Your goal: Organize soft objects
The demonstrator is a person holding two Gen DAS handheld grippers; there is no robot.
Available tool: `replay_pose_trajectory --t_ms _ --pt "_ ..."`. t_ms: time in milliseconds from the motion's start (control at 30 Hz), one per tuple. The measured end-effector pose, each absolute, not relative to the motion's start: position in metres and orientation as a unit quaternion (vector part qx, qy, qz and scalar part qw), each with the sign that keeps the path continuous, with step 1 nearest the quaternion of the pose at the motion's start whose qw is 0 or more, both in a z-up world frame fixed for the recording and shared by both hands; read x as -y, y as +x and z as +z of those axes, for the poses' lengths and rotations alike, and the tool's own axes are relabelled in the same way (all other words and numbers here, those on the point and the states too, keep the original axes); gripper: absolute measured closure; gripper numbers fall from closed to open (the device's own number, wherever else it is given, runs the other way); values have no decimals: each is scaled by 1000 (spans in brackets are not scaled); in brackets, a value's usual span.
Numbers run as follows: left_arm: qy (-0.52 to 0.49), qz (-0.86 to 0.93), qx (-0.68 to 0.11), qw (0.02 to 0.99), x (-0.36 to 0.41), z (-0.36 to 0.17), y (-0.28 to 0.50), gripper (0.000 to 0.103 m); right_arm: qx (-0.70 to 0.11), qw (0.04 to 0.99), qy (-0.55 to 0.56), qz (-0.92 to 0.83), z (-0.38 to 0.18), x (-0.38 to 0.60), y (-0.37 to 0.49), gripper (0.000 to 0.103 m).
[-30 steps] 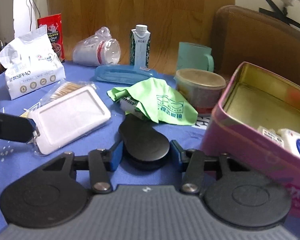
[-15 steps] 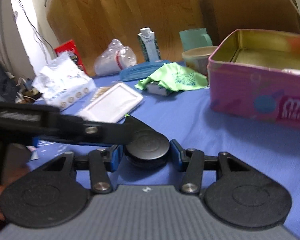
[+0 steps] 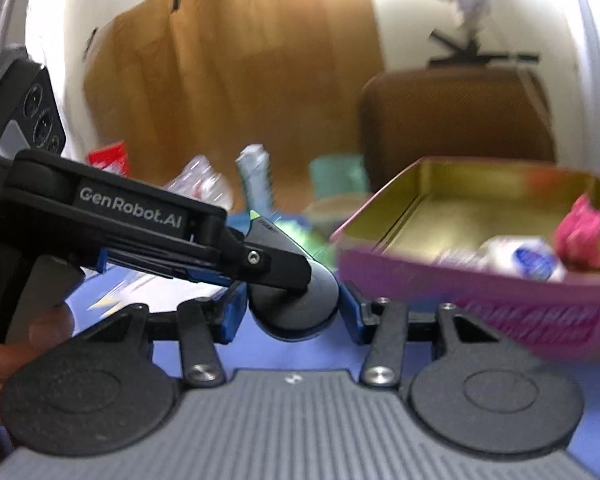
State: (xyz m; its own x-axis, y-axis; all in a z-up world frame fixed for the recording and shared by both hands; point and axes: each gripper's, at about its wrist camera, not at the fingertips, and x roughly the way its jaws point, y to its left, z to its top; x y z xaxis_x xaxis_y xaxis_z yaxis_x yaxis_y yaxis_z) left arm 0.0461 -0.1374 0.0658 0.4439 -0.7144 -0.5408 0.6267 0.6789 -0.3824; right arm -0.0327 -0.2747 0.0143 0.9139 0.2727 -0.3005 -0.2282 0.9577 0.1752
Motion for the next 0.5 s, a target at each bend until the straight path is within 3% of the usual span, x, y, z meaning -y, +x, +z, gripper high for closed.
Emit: replay_pose_trajectory --t_ms 300,500 --pt "-5 -398 -324 858 212 69 75 61 -129 989 68 26 18 327 4 50" --pt "-6 -376 -328 867 204 61 77 59 -154 985 76 -26 0 340 24 49"
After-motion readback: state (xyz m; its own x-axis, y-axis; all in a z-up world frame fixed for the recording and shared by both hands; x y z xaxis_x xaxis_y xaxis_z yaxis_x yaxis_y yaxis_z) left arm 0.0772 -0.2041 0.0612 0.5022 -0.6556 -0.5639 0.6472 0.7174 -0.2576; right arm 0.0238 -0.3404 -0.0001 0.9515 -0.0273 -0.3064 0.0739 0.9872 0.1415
